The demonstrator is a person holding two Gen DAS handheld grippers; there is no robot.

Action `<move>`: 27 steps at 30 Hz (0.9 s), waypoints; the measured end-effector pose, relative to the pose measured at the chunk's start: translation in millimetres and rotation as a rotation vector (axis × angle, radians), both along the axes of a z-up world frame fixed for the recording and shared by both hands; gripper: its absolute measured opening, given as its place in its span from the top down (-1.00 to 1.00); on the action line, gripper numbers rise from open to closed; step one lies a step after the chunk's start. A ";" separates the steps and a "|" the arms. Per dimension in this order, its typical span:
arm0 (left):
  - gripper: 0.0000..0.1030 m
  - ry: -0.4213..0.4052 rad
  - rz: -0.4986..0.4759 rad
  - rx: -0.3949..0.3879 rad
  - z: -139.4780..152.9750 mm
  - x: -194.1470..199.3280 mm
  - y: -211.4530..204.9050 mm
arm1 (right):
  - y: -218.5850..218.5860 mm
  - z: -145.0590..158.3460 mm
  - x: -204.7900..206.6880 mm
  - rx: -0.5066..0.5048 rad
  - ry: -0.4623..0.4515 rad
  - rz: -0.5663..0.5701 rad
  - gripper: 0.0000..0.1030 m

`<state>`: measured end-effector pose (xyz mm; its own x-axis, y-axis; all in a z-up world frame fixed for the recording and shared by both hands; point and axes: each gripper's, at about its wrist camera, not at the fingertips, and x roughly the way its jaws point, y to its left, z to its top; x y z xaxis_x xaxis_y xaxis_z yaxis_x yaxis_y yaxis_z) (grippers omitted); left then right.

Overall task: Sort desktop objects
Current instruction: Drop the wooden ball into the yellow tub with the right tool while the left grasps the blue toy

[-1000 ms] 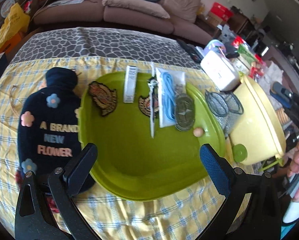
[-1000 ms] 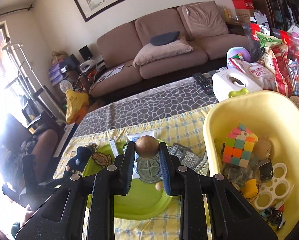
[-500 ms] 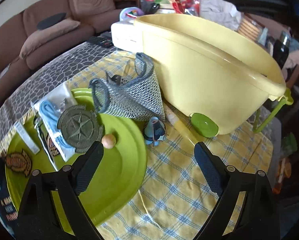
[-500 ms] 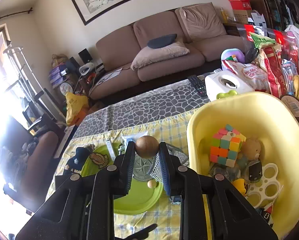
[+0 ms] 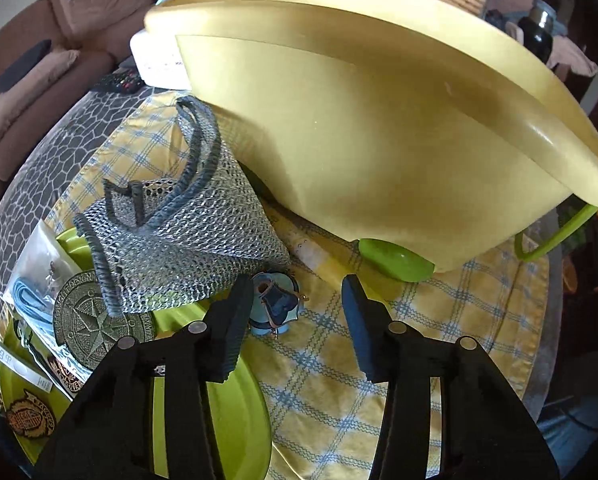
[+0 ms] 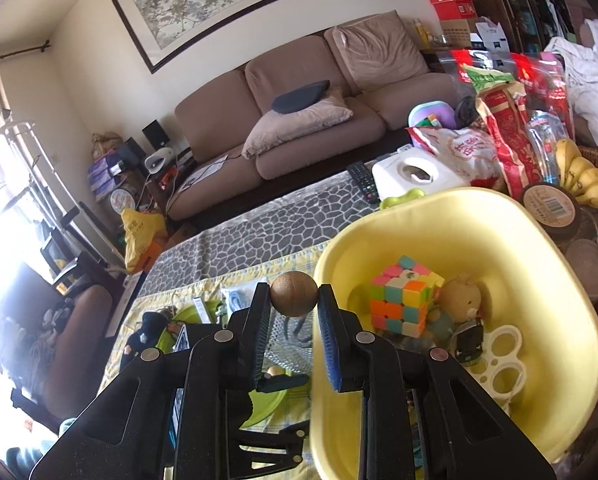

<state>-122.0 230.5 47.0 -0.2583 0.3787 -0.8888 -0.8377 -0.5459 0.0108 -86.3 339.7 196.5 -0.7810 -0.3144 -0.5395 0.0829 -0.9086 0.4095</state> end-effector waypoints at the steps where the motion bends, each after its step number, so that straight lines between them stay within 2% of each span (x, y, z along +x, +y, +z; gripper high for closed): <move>1: 0.16 0.015 -0.022 -0.014 -0.7 2.3 2.2 | 6.3 -0.5 1.3 0.002 -0.002 -0.015 0.54; 6: 0.17 0.006 -0.020 -0.104 -6.6 -11.5 8.8 | 31.0 -2.7 6.5 -0.006 -0.009 -0.065 0.54; 10: 0.19 -0.017 -0.074 -0.171 -16.5 -12.1 15.9 | 36.1 -2.6 8.5 -0.002 -0.009 -0.067 0.54; 11: 0.24 -0.021 -0.094 -0.179 -19.7 -10.7 18.4 | 35.3 -3.1 8.8 0.002 -0.011 -0.066 0.54; 15: 0.37 -0.046 -0.084 -0.167 -21.2 -14.9 17.8 | 36.9 -4.8 8.0 0.016 -0.022 -0.074 0.54; 21: 0.21 -0.046 -0.060 -0.132 -21.9 -13.9 15.5 | 41.6 -10.5 8.9 0.130 -0.071 -0.138 0.54; 22: 0.47 -0.033 -0.057 -0.132 -22.2 -13.5 14.8 | 42.2 -12.2 8.7 0.145 -0.082 -0.146 0.53; 27: 0.53 -0.037 -0.039 -0.108 -17.0 -16.2 9.0 | 48.2 -24.7 5.2 0.158 -0.136 -0.156 0.46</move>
<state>-138.2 239.5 30.0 -0.2113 0.2897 -0.9335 -0.8593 -0.5103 0.0361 -81.1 387.9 171.8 -0.7305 -0.0996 -0.6757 -0.1089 -0.9597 0.2592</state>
